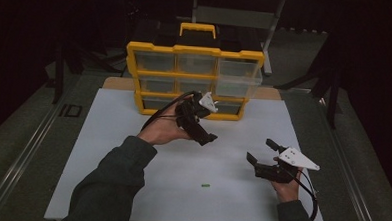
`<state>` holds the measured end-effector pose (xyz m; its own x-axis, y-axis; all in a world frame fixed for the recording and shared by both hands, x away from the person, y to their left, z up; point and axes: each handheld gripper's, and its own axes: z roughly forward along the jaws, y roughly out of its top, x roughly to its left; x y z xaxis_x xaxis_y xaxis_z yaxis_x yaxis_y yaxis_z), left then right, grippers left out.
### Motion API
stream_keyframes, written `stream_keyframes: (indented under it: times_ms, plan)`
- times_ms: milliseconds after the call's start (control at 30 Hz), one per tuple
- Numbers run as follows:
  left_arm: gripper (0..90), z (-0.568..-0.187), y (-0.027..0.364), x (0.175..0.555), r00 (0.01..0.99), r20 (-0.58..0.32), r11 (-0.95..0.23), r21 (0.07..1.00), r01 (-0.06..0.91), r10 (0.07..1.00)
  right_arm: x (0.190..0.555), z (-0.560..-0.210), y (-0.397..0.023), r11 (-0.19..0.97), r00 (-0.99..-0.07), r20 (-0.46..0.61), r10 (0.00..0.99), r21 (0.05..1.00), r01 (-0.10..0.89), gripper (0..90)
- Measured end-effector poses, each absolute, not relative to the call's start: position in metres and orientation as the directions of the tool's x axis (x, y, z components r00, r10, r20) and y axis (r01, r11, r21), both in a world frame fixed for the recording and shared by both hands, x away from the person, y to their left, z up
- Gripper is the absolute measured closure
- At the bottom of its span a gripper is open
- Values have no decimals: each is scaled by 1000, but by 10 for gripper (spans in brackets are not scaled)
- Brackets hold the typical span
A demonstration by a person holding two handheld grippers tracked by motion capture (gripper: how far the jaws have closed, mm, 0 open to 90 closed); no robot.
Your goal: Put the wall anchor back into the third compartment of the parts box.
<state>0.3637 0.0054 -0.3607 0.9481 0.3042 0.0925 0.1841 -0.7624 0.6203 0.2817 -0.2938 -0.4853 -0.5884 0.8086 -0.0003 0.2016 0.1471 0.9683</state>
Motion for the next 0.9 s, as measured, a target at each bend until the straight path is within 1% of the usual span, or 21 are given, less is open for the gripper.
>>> stream_keyframes:
  times_ms: [167, 467, 900]
  plan:
    - [98, -370, 3, 360, 952, 84, -766, 616, 181, 293, 281, -486, -293, 147, -588, 3, 809, 967, 206, 106]
    - [106, -399, -7, 352, 962, 44, -784, 590, 192, 269, 281, -485, -293, 150, -593, -2, 805, 968, 201, 106]
    - [125, -439, -16, 339, 971, 11, -812, 551, 193, 239, 281, -486, -292, 150, -595, 1, 804, 968, 203, 106]
